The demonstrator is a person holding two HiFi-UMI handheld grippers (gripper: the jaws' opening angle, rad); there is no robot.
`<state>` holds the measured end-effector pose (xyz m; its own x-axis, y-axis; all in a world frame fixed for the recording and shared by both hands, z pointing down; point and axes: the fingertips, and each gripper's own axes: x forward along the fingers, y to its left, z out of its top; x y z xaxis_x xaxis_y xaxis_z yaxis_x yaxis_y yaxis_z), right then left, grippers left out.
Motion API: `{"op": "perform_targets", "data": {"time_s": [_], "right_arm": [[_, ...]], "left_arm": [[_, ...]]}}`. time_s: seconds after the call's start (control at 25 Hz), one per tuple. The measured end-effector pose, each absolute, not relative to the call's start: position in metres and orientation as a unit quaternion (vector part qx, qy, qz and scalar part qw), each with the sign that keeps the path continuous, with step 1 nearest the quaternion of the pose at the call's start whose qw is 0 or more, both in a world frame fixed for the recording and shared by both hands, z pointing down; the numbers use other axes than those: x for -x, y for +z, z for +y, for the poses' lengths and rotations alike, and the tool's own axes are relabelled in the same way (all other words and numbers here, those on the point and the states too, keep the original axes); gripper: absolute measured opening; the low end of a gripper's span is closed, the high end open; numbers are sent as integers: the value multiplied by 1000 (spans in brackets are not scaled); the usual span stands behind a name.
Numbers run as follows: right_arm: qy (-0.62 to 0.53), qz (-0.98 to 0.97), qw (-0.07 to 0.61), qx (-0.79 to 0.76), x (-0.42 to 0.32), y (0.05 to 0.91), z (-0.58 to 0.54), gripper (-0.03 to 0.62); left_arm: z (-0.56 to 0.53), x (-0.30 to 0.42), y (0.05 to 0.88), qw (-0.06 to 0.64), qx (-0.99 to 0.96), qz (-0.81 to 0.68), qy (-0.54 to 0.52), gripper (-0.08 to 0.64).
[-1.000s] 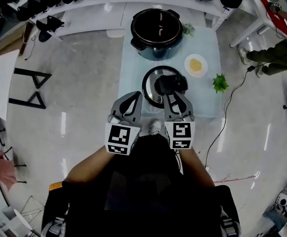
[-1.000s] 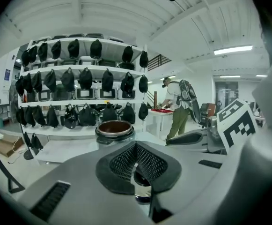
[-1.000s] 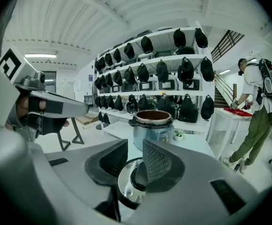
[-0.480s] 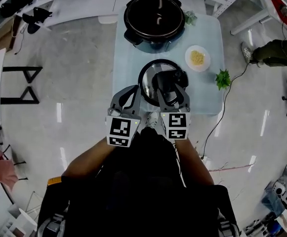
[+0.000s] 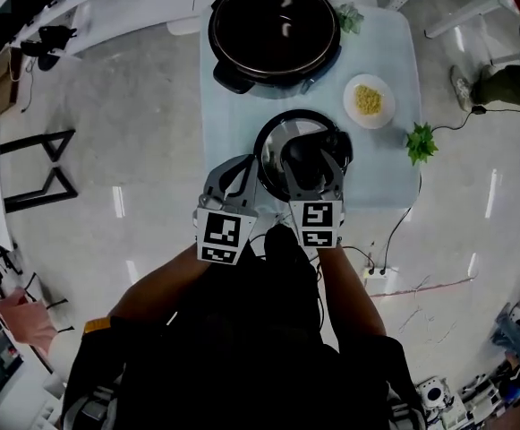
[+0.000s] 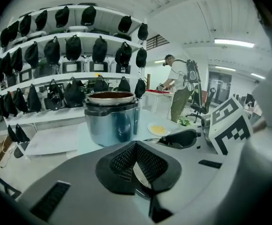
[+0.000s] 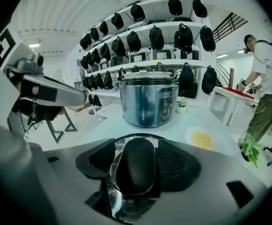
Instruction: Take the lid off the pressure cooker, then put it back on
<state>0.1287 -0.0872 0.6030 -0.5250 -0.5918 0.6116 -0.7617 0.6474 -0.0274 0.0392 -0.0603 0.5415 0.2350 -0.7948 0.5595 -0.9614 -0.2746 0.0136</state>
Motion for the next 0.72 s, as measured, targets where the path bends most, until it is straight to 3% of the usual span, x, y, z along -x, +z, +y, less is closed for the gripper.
{"op": "perform_targets", "data": {"time_s": [0.72], "right_arm": [[158, -848, 311, -399, -125, 654, -96, 302]], "left_arm": [[-79, -39, 580, 196, -768, -558, 247, 5]]}}
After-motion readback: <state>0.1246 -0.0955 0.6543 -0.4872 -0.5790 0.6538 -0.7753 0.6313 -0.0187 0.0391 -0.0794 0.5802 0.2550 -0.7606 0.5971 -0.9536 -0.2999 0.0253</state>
